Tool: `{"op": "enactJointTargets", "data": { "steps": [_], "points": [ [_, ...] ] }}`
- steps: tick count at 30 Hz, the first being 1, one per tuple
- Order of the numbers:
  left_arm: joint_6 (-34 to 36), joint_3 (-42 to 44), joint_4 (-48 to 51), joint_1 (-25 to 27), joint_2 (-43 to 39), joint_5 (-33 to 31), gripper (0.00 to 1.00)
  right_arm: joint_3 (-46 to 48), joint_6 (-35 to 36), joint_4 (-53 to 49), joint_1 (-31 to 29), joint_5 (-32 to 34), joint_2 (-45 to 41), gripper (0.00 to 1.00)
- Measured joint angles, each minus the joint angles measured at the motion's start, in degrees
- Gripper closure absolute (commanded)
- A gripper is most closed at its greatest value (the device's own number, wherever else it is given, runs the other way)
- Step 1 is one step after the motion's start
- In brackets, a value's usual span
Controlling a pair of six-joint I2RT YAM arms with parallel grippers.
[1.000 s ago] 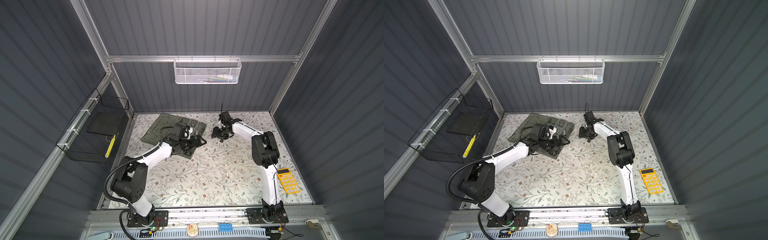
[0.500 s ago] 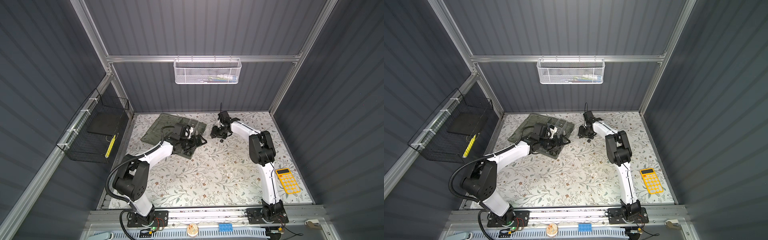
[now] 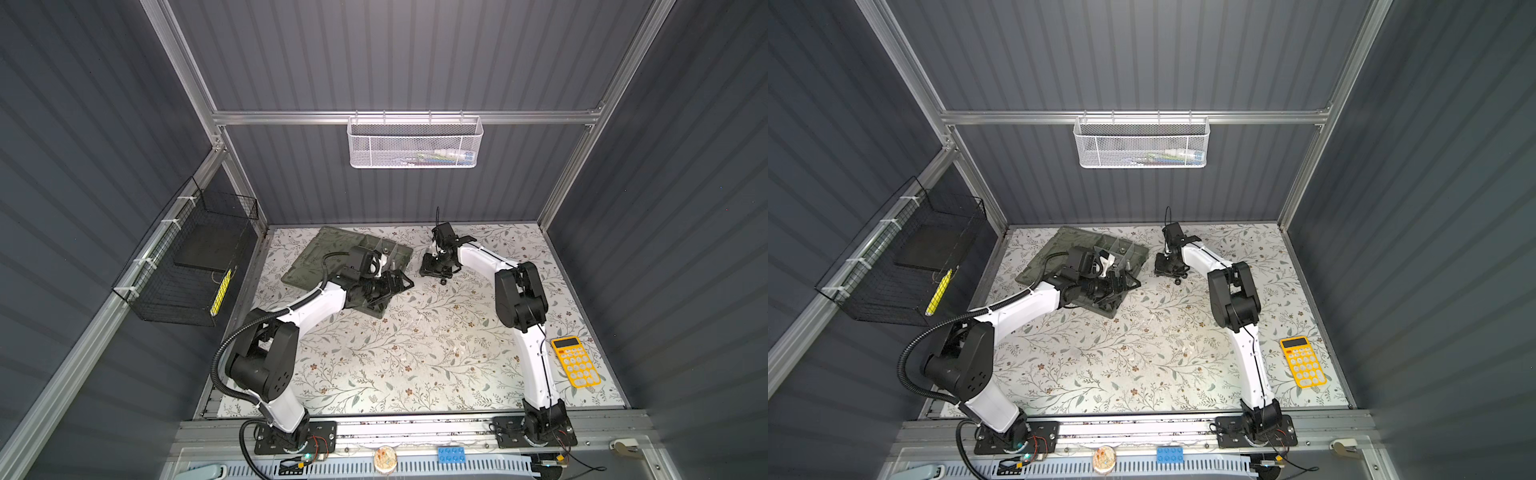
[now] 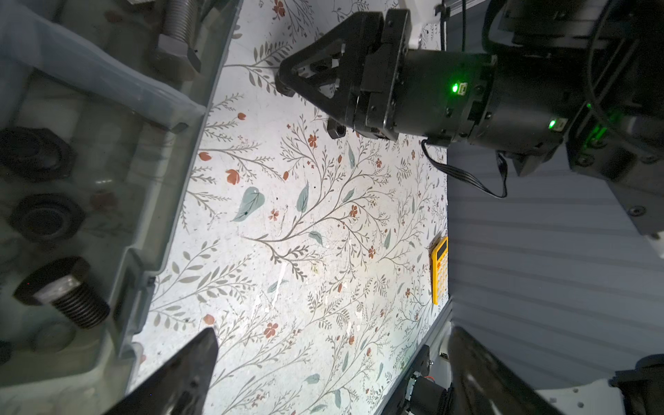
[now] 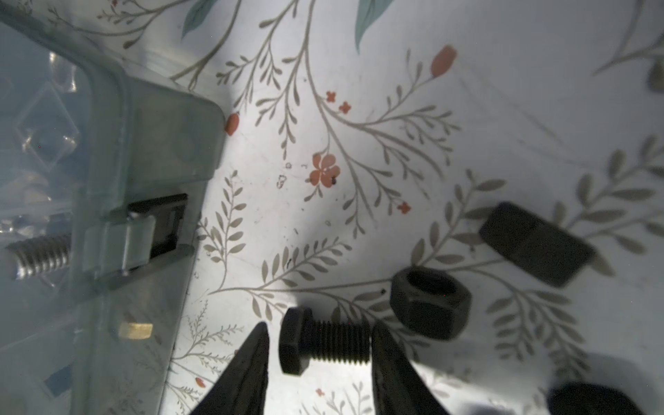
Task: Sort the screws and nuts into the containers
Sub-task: 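Close the right gripper on the last black bolt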
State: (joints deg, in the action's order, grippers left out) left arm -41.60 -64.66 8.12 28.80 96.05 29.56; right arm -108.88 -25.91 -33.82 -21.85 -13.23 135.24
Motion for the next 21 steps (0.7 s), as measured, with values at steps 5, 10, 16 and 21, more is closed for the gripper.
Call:
{"op": "enactJointTargets", "data": {
  "steps": [5, 10, 16, 21],
  "points": [
    [0.0, 0.0, 0.2, 0.0, 0.0, 0.0, 0.00, -0.5, 0.6, -0.3, 0.0, 0.2, 0.2, 0.65],
    [0.0, 0.0, 0.8, 0.0, 0.0, -0.2, 0.00, -0.6, 0.9, -0.4, 0.0, 0.3, 0.2, 0.68],
    [0.0, 0.0, 0.9, 0.0, 0.0, -0.6, 0.00, 0.0, 0.9, 0.1, 0.0, 0.0, -0.1, 0.69],
    [0.0, 0.0, 1.1, 0.0, -0.6, -0.9, 0.00, 1.5, 0.9, 0.8, 0.0, -0.2, -1.0, 0.70]
  ]
}}
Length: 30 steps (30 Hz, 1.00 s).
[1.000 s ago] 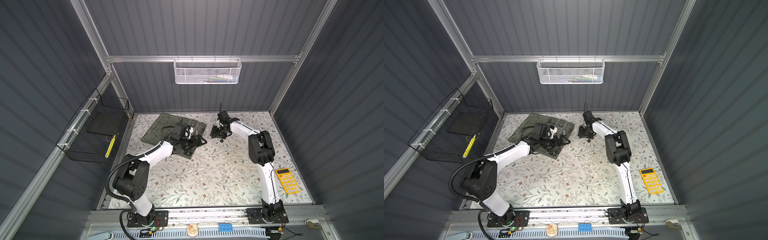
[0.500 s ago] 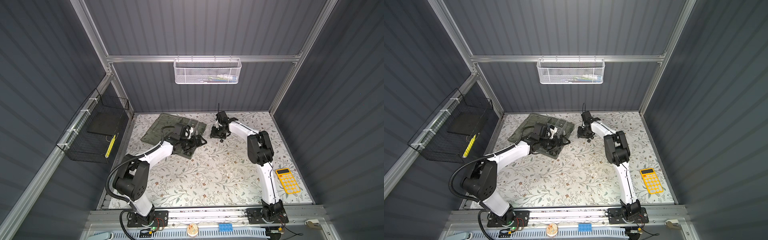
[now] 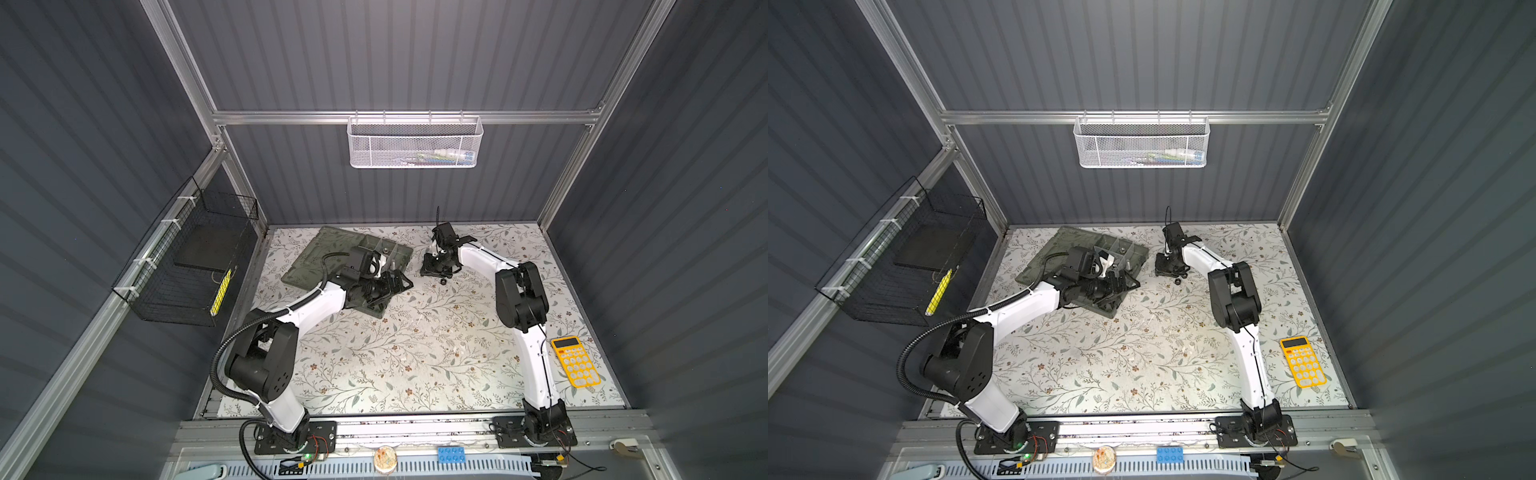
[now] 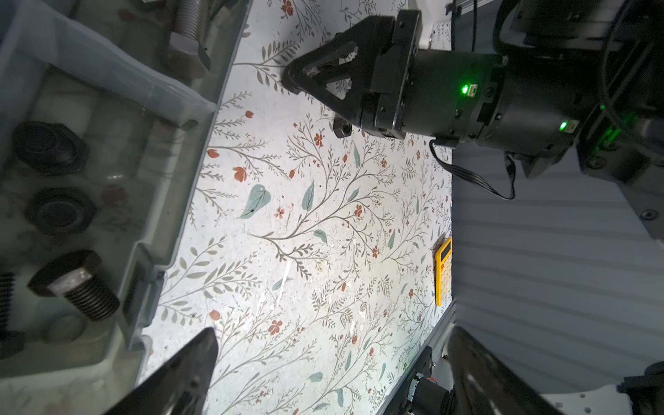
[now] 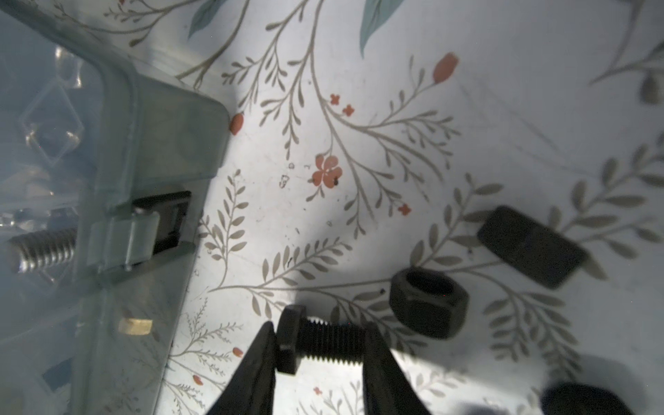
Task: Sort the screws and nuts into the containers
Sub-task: 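Close the right gripper on the last black bolt, then lift the black bolt with the right gripper and carry it over the compartment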
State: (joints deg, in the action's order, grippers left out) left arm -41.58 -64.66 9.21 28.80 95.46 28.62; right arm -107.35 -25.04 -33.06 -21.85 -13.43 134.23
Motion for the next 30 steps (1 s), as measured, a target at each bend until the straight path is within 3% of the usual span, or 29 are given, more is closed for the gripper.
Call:
{"op": "enactJointTargets", "data": {
  "steps": [15, 30],
  "points": [
    [0.0, 0.2, 0.2, 0.0, -1.5, -0.3, 0.00, 9.0, -0.5, 0.3, -0.1, -1.6, -6.5, 0.70],
    [-0.1, 1.5, 0.0, -2.1, -4.1, 0.6, 0.00, 10.2, -2.0, 0.4, -2.4, -4.3, -12.9, 0.69]
  ]
}}
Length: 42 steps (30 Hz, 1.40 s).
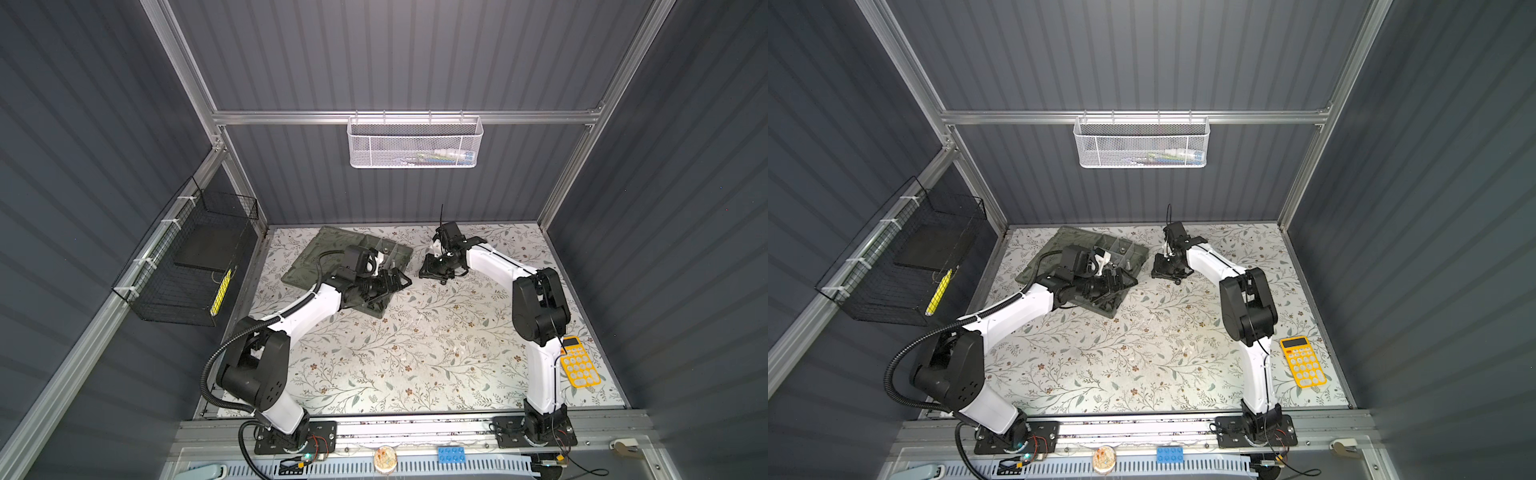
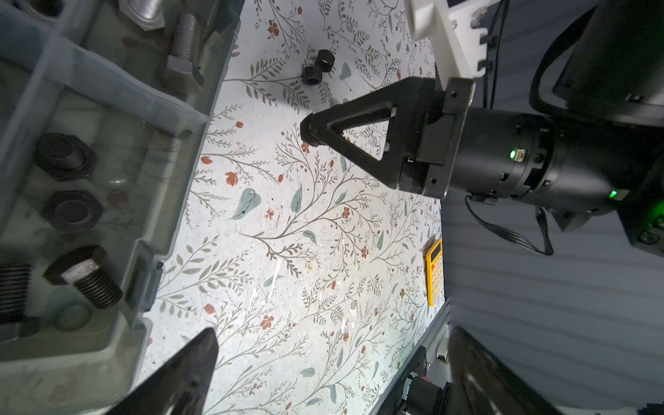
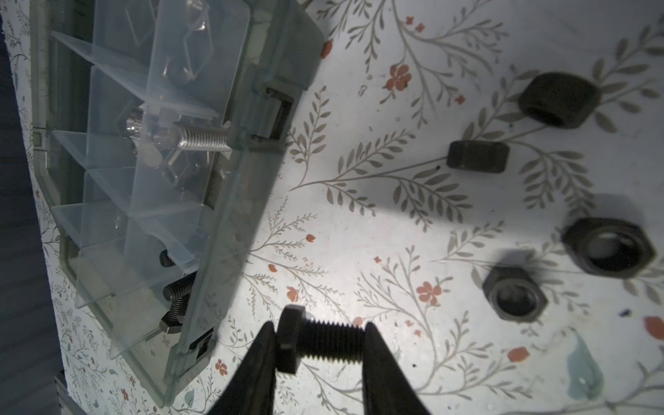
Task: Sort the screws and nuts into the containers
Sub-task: 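Lift the black bolt with the right gripper and carry it over the compartment, then lower the bolt into the compartment and open the right gripper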
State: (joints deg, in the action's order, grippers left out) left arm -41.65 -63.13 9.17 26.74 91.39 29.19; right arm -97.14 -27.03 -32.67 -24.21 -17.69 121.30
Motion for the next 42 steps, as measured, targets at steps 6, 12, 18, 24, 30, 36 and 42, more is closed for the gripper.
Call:
{"op": "enactJointTargets", "data": {
  "steps": [6, 12, 18, 24, 30, 36, 42],
  "points": [
    [-0.2, 3.2, -0.3, -5.8, -3.5, 2.3, 0.00, -1.3, -0.4, -0.8, -3.0, -0.2, -0.2, 0.69],
    [-0.2, 5.3, 0.0, -10.0, -7.0, 3.9, 0.00, -5.7, -1.0, -2.2, -6.6, -0.3, -0.2, 0.69],
    [-0.2, 8.5, -0.2, -11.8, -9.9, 5.7, 0.00, -10.1, -1.5, -3.0, -9.8, -0.3, 0.3, 0.68],
    [-1.4, 13.0, -1.6, -14.4, -11.1, 8.0, 0.00, -14.3, -2.4, -3.4, -12.6, -0.3, 3.1, 0.68],
    [-2.2, 14.6, -2.1, -16.0, -12.1, 9.4, 0.00, -15.9, -2.9, -3.7, -14.6, -0.3, 7.6, 0.67],
    [-2.4, 15.1, -2.5, -16.3, -12.9, 9.9, 0.00, -16.1, -3.0, -4.2, -15.3, -0.3, 10.4, 0.64],
    [-2.6, 15.3, -2.7, -16.3, -12.9, 9.9, 0.00, -16.1, -3.0, -4.3, -15.2, -0.2, 10.6, 0.59]
  ]
}}
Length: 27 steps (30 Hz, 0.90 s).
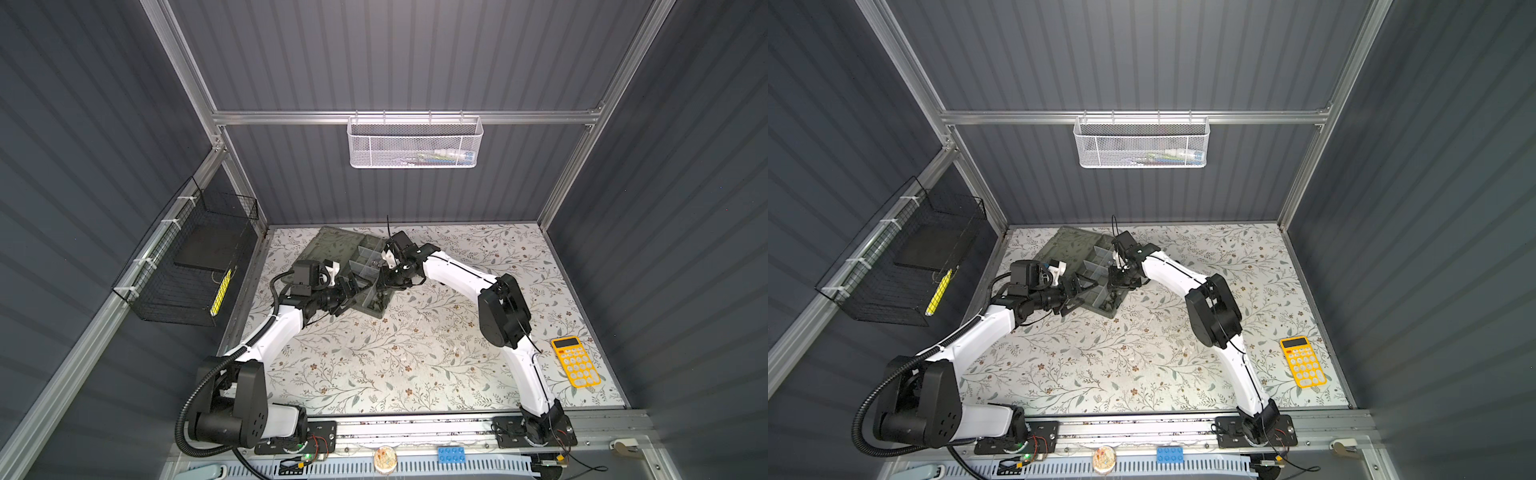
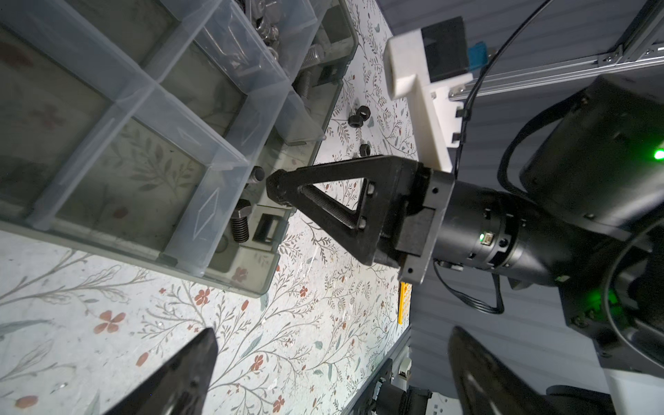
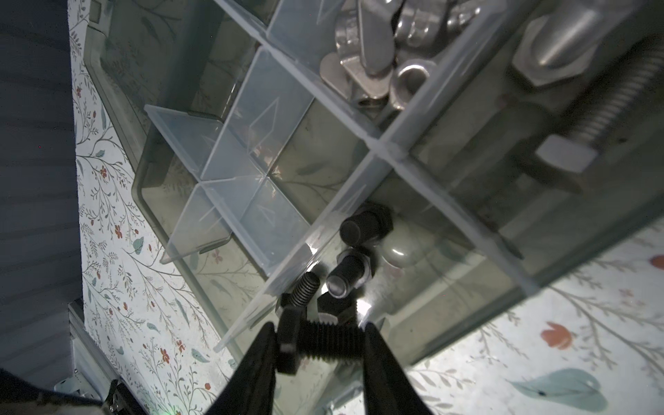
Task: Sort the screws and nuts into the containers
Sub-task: 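Lower the bolt into the compartment and open the right gripper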
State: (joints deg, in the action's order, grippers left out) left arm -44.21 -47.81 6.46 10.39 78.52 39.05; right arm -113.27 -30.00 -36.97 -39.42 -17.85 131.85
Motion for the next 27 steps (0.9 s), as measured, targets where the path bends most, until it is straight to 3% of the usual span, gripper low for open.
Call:
{"op": "enactJointTargets", "data": {
  "steps": [7, 17, 21, 23, 25, 27],
  "points": [
    [0.0, 0.0, 0.0, 0.0, 0.0, 0.0, 0.00, 0.0, 0.0, 0.0, 0.0, 0.1, 0.0, 0.56],
    [2.0, -1.0, 4.6, 0.0, -1.2, -1.8, 0.00, 0.0, 0.3, 0.0, 0.0, 0.3, 0.0, 0.43],
    [3.9, -3.4, 7.5, 0.0, -2.7, -3.2, 0.00, 0.0, 0.5, 0.0, 0.0, 1.1, -0.5, 0.33],
    [4.7, -4.3, 8.2, 0.0, -3.2, -3.8, 0.00, 0.3, 0.4, 0.1, 0.0, 1.7, -1.6, 0.22],
    [5.1, -4.7, 8.7, 0.0, -3.3, -4.3, 0.00, 1.2, 0.5, 0.3, 0.0, 2.1, -3.4, 0.02],
    [5.4, -4.7, 9.4, 0.0, -3.3, -4.8, 0.00, 2.4, 1.3, 0.6, 0.1, 3.0, -6.0, 0.01]
  ]
}}
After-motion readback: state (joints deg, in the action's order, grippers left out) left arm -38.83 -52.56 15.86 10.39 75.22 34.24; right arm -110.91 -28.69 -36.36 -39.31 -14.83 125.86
